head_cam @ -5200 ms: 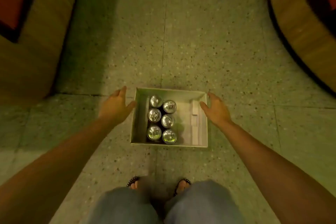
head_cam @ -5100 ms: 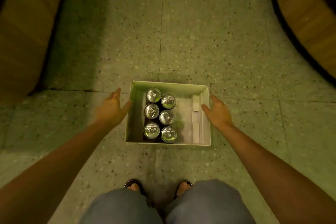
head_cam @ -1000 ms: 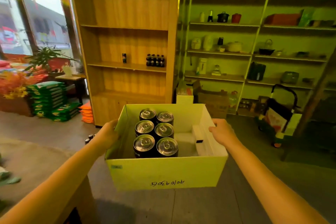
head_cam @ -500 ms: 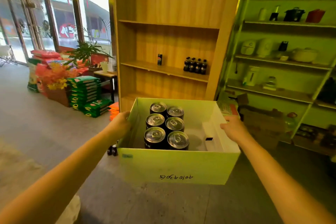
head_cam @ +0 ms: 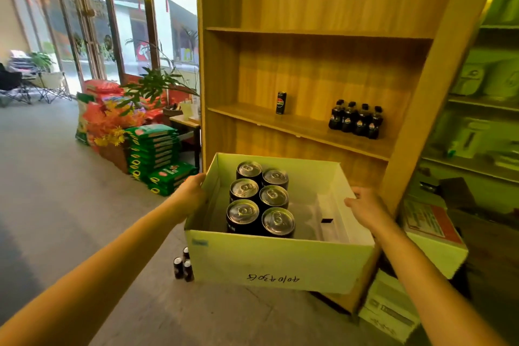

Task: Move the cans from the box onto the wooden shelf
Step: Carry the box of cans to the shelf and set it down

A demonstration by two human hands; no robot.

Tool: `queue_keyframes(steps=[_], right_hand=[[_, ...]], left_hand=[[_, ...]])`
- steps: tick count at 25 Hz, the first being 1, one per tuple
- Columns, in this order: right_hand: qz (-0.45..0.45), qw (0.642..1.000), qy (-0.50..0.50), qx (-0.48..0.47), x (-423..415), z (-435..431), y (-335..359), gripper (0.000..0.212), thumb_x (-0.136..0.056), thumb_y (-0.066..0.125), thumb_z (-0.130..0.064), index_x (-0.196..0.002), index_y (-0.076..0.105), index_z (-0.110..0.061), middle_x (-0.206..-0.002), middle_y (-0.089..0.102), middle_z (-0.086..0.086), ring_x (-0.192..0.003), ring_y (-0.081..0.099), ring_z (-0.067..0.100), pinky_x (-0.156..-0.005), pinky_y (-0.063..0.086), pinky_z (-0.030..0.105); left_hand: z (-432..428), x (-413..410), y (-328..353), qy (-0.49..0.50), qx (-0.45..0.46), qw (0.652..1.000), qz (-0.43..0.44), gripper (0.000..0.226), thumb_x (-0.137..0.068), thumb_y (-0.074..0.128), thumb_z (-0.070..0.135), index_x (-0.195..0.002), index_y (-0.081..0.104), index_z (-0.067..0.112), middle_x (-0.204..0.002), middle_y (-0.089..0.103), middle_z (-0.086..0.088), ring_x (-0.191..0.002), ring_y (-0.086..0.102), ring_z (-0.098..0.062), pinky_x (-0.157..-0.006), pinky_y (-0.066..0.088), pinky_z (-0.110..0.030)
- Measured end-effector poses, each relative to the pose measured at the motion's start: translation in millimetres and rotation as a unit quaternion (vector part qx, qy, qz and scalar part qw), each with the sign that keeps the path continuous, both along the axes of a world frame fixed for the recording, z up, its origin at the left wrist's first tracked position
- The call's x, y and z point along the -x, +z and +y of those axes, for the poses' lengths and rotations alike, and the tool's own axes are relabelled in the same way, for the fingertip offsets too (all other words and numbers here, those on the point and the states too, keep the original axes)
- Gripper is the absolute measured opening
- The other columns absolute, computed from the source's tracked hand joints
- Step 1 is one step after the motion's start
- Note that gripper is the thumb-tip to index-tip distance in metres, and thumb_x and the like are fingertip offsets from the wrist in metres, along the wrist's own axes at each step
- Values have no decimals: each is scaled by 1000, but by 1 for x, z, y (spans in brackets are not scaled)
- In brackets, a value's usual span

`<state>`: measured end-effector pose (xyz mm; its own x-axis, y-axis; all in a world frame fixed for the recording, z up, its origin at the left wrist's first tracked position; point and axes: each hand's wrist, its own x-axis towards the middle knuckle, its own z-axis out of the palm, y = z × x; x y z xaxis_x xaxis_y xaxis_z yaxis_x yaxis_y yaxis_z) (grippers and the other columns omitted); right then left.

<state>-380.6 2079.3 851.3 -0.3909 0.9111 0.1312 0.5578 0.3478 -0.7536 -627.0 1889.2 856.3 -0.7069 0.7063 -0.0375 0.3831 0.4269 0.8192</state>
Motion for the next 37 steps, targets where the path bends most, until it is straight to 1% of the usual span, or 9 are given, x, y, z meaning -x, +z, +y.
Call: queue_keyframes(steps=[4, 9, 13, 16, 20, 26, 31, 34, 37], right_hand=[[-1, 1000, 28, -3, 94, 100, 7, 28, -92, 45, -10, -116, 58, -9, -114, 63, 14, -84, 54, 23, -71, 40, 30], [-21, 998, 57, -5, 209, 177, 19, 26, -91, 46, -11, -114, 59, -8, -113, 64, 16, -86, 54, 24, -62, 36, 27], [-12, 998, 59, 3, 298, 213, 8, 27, -90, 48, -11, -114, 59, -8, -112, 64, 16, -87, 55, 25, -71, 39, 30], [-11, 999, 32, 12, 363, 229, -11, 27, -90, 48, -11, -114, 60, -9, -108, 64, 14, -87, 55, 25, -73, 41, 32], [1, 999, -40, 35, 428, 241, -38, 29, -92, 47, -14, -119, 57, -10, -113, 62, 14, -91, 55, 27, -76, 41, 33], [16, 988, -140, 56, 464, 262, -66, 35, -94, 41, -6, -128, 48, -4, -132, 53, 16, -116, 50, 32, -81, 33, 28], [20, 979, -186, 85, 470, 299, -134, 37, -95, 39, -8, -132, 43, -7, -134, 51, 14, -122, 48, 30, -89, 35, 29], [-11, 970, -221, 99, 473, 307, -198, 38, -95, 40, -13, -133, 43, -9, -121, 57, 8, -104, 56, 25, -85, 41, 34], [-25, 966, -242, 89, 478, 302, -266, 35, -93, 44, -9, -128, 49, -6, -113, 60, 10, -91, 61, 29, -71, 45, 29]], left_hand=[[81, 74, 9, 51, -9, 998, -31, 52, -90, 40, -7, -139, 35, 10, -134, 49, -18, -123, 47, -33, -95, 44, -41], [146, 178, 20, 78, -15, 996, -40, 54, -89, 38, -11, -138, 37, 10, -136, 48, -17, -125, 46, -35, -99, 42, -47], [181, 271, 10, 75, -6, 997, -29, 55, -88, 39, -12, -138, 38, 11, -134, 51, -17, -123, 48, -35, -95, 45, -46], [208, 349, -5, 44, 3, 999, -6, 56, -88, 39, -10, -139, 35, 12, -134, 51, -16, -122, 49, -33, -88, 45, -38], [255, 440, -20, -18, 36, 999, 23, 56, -90, 39, -6, -141, 33, 15, -135, 49, -14, -123, 48, -33, -95, 45, -41], [342, 492, -56, -117, 62, 990, 46, 53, -91, 42, -1, -141, 31, 14, -137, 47, -14, -126, 45, -33, -100, 41, -47], [400, 503, -125, -164, 61, 985, 9, 58, -87, 47, -3, -141, 31, 15, -130, 52, -13, -117, 52, -30, -88, 47, -41], [421, 511, -189, -177, 71, 981, -17, 57, -84, 49, -6, -136, 37, 13, -109, 53, -5, -94, 56, -20, -74, 48, -33], [434, 525, -268, -184, 116, 976, -6, 60, -84, 45, -6, -139, 35, 17, -120, 57, -10, -114, 54, -32, -89, 49, -43]])
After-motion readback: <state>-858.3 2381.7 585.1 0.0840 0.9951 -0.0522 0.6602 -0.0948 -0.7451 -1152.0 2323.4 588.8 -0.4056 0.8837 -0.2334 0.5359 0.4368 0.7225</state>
